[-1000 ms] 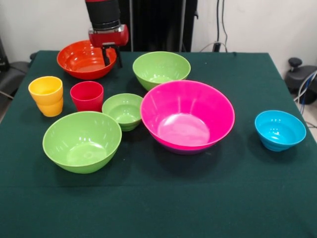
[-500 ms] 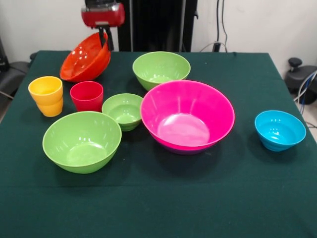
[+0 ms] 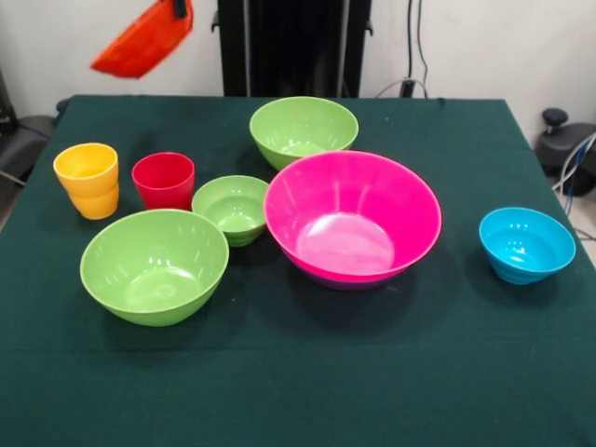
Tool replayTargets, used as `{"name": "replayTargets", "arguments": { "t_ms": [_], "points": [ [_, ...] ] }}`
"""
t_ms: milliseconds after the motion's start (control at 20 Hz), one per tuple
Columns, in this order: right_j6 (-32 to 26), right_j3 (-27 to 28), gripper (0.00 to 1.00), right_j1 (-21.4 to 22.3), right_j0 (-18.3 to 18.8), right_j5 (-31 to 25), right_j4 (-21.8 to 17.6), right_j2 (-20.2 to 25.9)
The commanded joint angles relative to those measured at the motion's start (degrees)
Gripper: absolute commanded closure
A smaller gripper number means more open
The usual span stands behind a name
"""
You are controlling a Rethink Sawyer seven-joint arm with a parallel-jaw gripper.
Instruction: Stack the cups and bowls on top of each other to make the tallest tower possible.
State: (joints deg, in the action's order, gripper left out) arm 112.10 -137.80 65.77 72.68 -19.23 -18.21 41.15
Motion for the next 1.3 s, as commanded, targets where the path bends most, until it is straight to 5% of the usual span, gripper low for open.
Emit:
{"name": "replayTargets", "arguments": {
  "t_ms": [50, 300, 600, 1300],
  "points": [
    [-15.7, -7.6, 1.00, 11.3, 0.9, -9.0, 8.9, 15.2],
    [-13.7, -8.2, 1.00, 12.3, 2.1, -9.1, 10.5, 19.3],
    [-3.2, -2.3, 1.00, 5.7, -7.4, -8.5, 0.0, 11.5],
    [-1.3, 15.1, 1.00, -1.6, -17.6, -19.3, -2.0, 4.6]
  ]
}}
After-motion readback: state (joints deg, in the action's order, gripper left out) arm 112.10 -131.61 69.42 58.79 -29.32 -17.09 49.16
